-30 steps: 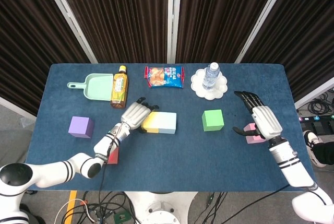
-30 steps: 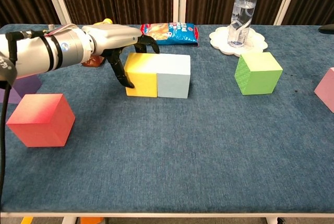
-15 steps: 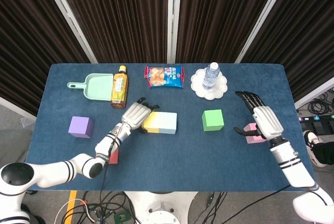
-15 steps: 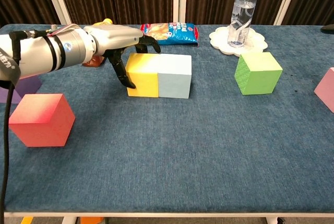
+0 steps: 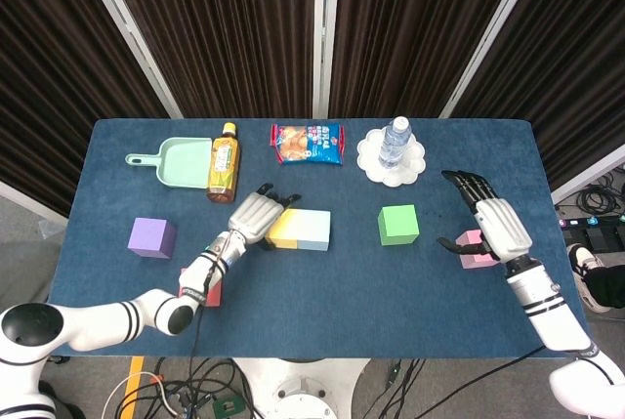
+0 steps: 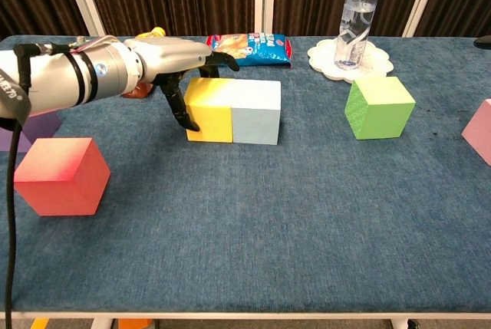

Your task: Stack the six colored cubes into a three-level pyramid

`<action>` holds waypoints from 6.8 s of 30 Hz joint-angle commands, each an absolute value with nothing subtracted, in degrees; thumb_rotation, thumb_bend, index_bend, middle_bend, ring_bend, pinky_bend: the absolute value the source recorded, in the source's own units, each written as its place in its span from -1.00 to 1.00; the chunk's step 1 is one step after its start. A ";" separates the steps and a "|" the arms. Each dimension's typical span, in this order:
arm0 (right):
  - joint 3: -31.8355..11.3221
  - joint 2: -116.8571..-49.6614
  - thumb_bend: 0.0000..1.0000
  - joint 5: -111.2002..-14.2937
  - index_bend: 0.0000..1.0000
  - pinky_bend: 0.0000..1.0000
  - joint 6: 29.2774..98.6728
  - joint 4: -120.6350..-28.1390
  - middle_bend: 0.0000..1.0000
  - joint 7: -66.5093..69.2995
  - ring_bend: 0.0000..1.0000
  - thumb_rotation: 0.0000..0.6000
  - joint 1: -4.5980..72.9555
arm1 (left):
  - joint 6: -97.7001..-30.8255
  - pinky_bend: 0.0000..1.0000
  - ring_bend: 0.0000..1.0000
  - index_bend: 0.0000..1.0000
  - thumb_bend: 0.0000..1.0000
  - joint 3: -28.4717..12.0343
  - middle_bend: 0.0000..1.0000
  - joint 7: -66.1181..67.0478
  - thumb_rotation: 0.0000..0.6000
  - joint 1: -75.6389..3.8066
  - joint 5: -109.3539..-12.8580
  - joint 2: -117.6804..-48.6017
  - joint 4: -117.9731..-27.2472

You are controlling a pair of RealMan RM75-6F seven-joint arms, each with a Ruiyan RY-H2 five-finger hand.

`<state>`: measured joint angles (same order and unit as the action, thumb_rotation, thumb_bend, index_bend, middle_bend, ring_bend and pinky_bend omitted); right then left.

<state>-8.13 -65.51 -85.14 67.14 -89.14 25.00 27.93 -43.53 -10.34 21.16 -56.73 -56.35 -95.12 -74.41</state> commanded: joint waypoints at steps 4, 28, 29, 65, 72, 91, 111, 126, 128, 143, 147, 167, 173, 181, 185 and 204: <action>-8.02 -65.47 -0.75 -85.21 -1.00 -1.00 67.08 -89.16 -0.84 24.95 -1.00 1.00 27.89 | -44.31 -0.79 -0.50 -0.88 -0.89 -10.07 -0.49 22.37 1.00 -56.69 -55.34 -94.70 -75.83; -7.70 -66.92 -0.78 -77.96 -1.00 -1.00 49.22 -89.48 -0.77 11.16 -1.00 1.00 36.54 | -70.80 -0.79 -0.50 -0.87 -0.91 -3.47 -0.58 10.01 1.00 -35.54 -72.92 -72.51 -95.67; -7.86 -67.36 -0.79 -77.50 -1.00 -1.00 49.02 -89.44 -0.78 10.86 -1.00 1.00 36.75 | -71.06 -0.79 -0.50 -0.85 -0.91 -3.12 -0.58 9.23 1.00 -34.91 -73.43 -72.07 -95.29; -9.01 -61.34 -0.80 -79.52 -1.00 -1.00 58.51 -95.89 -0.78 12.61 -1.00 1.00 32.21 | -53.85 -0.81 -0.61 -0.60 -0.80 -0.80 -0.58 4.24 1.00 -31.80 -70.19 -75.41 -76.09; -8.99 -60.76 -0.80 -80.20 -1.00 -1.00 59.82 -95.86 -0.78 13.99 -1.00 1.00 31.36 | -53.69 -0.80 -0.42 -0.28 -0.74 -2.07 -0.18 5.50 1.00 -32.45 -70.48 -77.39 -73.84; -8.78 -59.46 -0.80 -81.63 -1.00 -1.00 61.67 -96.02 -0.78 16.22 -1.00 1.00 29.94 | -46.36 -0.79 -0.40 -0.27 -0.74 -10.84 -0.17 12.07 1.00 -43.39 -62.15 -78.19 -84.18; -8.25 -59.53 -0.80 -82.26 -1.00 -1.00 61.79 -94.47 -0.78 18.03 -1.00 1.00 29.27 | -47.30 -0.79 -0.40 -0.36 -0.75 -9.67 -0.21 29.03 1.00 -51.89 -44.85 -85.58 -83.80; -8.19 -59.94 -0.80 -82.59 -1.00 -1.00 61.84 -93.87 -0.78 18.67 -1.00 1.00 29.23 | -48.39 -0.79 -0.43 -0.62 -0.75 -8.42 -0.43 30.36 1.00 -53.24 -40.60 -88.21 -82.02; -8.16 -59.96 -0.80 -82.61 -1.00 -1.00 61.88 -93.83 -0.78 18.72 -1.00 1.00 29.18 | -48.55 -0.79 -0.47 -0.67 -0.75 -8.18 -0.49 30.36 1.00 -53.21 -40.70 -88.03 -82.47; -8.11 -59.98 -0.80 -82.72 -1.00 -1.00 62.45 -93.74 -0.78 19.10 -1.00 1.00 28.76 | -49.08 -0.79 -0.48 -0.64 -0.75 -7.71 -0.48 28.83 1.00 -53.02 -43.87 -85.92 -83.99; -8.07 -60.01 -0.80 -82.79 -1.00 -1.00 62.52 -93.68 -0.78 19.21 -1.00 1.00 28.67 | -48.93 -0.79 -0.48 -0.49 -0.76 -7.44 -0.30 28.27 1.00 -52.94 -44.69 -85.98 -84.02; -8.02 -59.81 -0.80 -83.09 -1.00 -1.00 63.24 -94.13 -0.78 19.17 -1.00 1.00 28.20 | -49.35 -0.79 -0.37 -0.33 -0.75 -8.30 -0.15 26.99 1.00 -53.03 -43.88 -86.19 -84.59; -7.97 -59.65 -0.80 -83.07 -1.00 -1.00 63.40 -94.26 -0.78 19.07 -1.00 1.00 28.00 | -49.10 -0.79 -0.37 -0.33 -0.76 -8.52 -0.16 27.17 1.00 -53.49 -43.05 -86.32 -84.40; -7.96 -59.61 -0.80 -83.06 -1.00 -1.00 63.54 -94.21 -0.78 19.21 -1.00 1.00 27.82 | -48.40 -0.79 -0.37 -0.33 -0.76 -8.67 -0.16 27.12 1.00 -54.20 -42.14 -86.80 -84.03; -7.96 -59.58 -0.80 -83.00 -1.00 -1.00 63.55 -94.07 -0.78 19.33 -1.00 1.00 27.74 | -48.49 -0.79 -0.37 -0.34 -0.76 -8.66 -0.16 27.29 1.00 -54.46 -41.58 -87.24 -83.70; -7.88 -59.44 -0.80 -82.97 -1.00 -1.00 63.73 -93.64 -0.78 20.04 -1.00 1.00 27.31 | -48.67 -0.79 -0.37 -0.36 -0.75 -8.80 -0.17 28.05 1.00 -55.77 -40.21 -88.20 -83.38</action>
<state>-7.88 -59.45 -82.97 63.73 -93.64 20.04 27.32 -48.66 -8.80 28.04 -55.76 -40.21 -88.19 -83.39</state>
